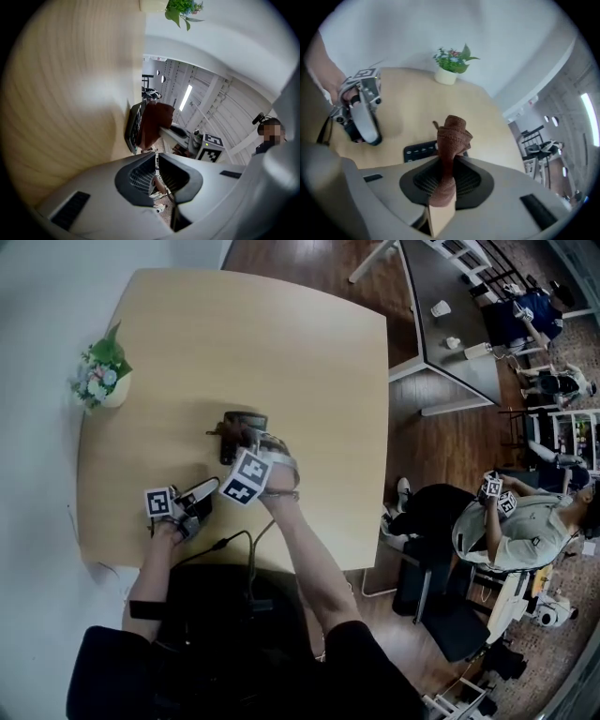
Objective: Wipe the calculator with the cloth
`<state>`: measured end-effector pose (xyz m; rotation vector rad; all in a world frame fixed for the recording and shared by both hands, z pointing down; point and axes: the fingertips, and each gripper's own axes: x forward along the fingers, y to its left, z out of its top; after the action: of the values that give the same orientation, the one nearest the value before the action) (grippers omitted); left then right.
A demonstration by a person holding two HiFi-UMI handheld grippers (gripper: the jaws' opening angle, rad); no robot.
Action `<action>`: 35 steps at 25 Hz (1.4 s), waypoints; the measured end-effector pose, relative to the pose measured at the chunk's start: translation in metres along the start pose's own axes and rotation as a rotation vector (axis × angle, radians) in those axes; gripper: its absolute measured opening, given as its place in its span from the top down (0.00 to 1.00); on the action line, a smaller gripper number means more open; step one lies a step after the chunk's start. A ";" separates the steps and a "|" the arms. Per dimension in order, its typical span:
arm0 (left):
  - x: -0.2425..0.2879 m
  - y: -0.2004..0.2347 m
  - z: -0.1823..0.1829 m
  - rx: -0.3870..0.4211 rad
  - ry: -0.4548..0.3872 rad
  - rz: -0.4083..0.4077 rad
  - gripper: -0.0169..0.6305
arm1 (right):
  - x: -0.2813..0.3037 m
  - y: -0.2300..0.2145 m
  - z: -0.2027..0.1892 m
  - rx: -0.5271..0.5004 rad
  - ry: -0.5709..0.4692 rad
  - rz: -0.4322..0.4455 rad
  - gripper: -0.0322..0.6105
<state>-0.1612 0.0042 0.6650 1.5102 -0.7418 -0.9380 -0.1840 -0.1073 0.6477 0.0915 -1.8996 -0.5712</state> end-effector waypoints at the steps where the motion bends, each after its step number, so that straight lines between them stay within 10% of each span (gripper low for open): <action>1: 0.000 0.000 0.000 -0.002 -0.001 0.002 0.92 | 0.004 -0.012 0.003 -0.010 0.005 -0.044 0.84; 9: -0.002 0.001 0.000 0.000 0.003 0.012 0.92 | 0.023 0.069 0.000 -0.244 0.091 0.101 0.84; 16: 0.011 -0.003 0.002 0.066 0.006 0.009 0.89 | -0.016 0.134 -0.039 0.049 0.039 0.408 0.84; 21: 0.042 0.000 0.010 0.088 0.034 0.004 0.82 | -0.025 0.038 -0.072 0.265 -0.008 0.219 0.84; 27: 0.061 0.007 0.022 0.016 -0.032 -0.017 0.86 | 0.000 -0.061 -0.052 0.100 -0.060 -0.103 0.84; 35: 0.061 0.009 0.021 0.007 -0.023 -0.012 0.86 | 0.022 0.025 -0.053 -0.240 0.044 0.038 0.84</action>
<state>-0.1503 -0.0600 0.6639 1.5138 -0.7539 -0.9642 -0.1399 -0.1102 0.6925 -0.0870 -1.7734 -0.7601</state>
